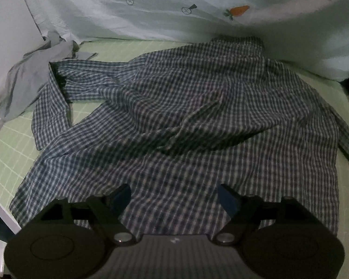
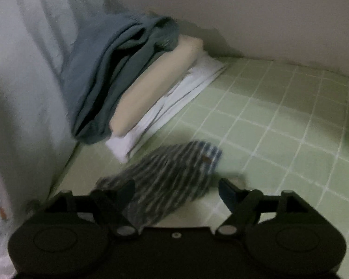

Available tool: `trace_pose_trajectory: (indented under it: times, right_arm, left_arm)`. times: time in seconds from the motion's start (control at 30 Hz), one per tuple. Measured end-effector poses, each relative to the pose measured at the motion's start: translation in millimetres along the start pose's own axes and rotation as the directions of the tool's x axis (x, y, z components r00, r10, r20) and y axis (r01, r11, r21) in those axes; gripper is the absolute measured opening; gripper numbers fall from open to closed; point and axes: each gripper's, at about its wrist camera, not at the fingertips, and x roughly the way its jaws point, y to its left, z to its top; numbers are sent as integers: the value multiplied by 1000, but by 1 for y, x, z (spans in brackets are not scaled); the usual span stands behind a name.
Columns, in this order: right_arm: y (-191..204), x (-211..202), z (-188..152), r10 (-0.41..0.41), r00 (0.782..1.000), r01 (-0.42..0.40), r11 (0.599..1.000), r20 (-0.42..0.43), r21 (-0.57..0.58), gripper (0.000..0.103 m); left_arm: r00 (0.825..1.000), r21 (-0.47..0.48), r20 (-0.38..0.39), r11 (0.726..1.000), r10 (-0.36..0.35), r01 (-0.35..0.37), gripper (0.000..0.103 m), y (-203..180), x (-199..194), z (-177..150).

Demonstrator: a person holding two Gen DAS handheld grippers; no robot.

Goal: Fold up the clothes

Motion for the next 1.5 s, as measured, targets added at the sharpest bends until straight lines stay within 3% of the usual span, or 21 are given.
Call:
trace_pose_trajectory:
  times: [0.17,0.3,0.5,0.53,0.6,0.63,0.67,0.73,0.83,0.9,0.97,1.03,1.1,1.17,1.23,1.33,1.5]
  right_arm:
    - [-4,26,18,-45,999,45,998,-7,32,83]
    - [12,46,17,-116,993,112,988,-24,-110,84]
    - [34,64,6,-192,981,186,931,12,-313,90]
    - [36,65,4,-194,981,190,923,21,-335,84]
    - [41,66,0,-205,978,205,898,43,-390,56]
    - [42,67,-1,-199,979,198,890,41,-411,30]
    - [43,67,0,-193,981,190,882,39,-430,14]
    - [43,61,6,-158,986,164,903,46,-398,12]
    - [43,31,26,-161,963,225,921,215,-318,12]
    - [33,16,41,-211,933,273,943,291,-190,14]
    - [22,27,50,-289,929,324,937,232,-132,38]
    - [14,41,54,-388,912,403,908,135,-115,46]
    - [16,36,48,-372,917,390,911,145,-131,54]
    - [26,31,39,-354,921,379,909,163,-170,87]
    - [40,28,28,-332,926,367,903,180,-222,89]
    - [75,28,7,-239,953,291,890,185,-351,103]
    - [150,45,-30,-121,977,200,815,178,-543,103]
  left_arm:
    - [1000,-11,-6,1000,17,-17,83,7,-2,-3]
    - [1000,-15,-3,1000,26,-27,83,9,-5,-3]
    - [999,-12,-6,999,37,-37,83,6,-5,-3]
    - [999,-10,-8,999,36,-36,83,4,-4,-2]
    - [999,-2,-9,999,34,-34,83,0,-2,0]
    - [999,2,-9,999,32,-32,83,-2,-2,1]
    - [1000,8,-9,1000,30,-30,83,-4,-1,2]
    - [1000,23,-7,999,25,-25,83,-9,0,6]
    - [1000,47,0,999,23,-23,83,-15,1,12]
    - [1000,54,5,998,23,-24,83,-17,1,15]
    - [1000,59,1,998,20,-20,83,-18,4,20]
    - [1000,67,-4,998,20,-20,83,-18,7,25]
    - [1000,77,-2,997,24,-23,83,-18,8,30]
    - [1000,89,1,996,23,-23,84,-15,8,35]
    - [1000,100,3,995,23,-23,84,-11,10,41]
    - [1000,113,12,993,26,-27,84,-2,14,52]
    - [1000,130,8,991,25,-26,84,20,32,72]
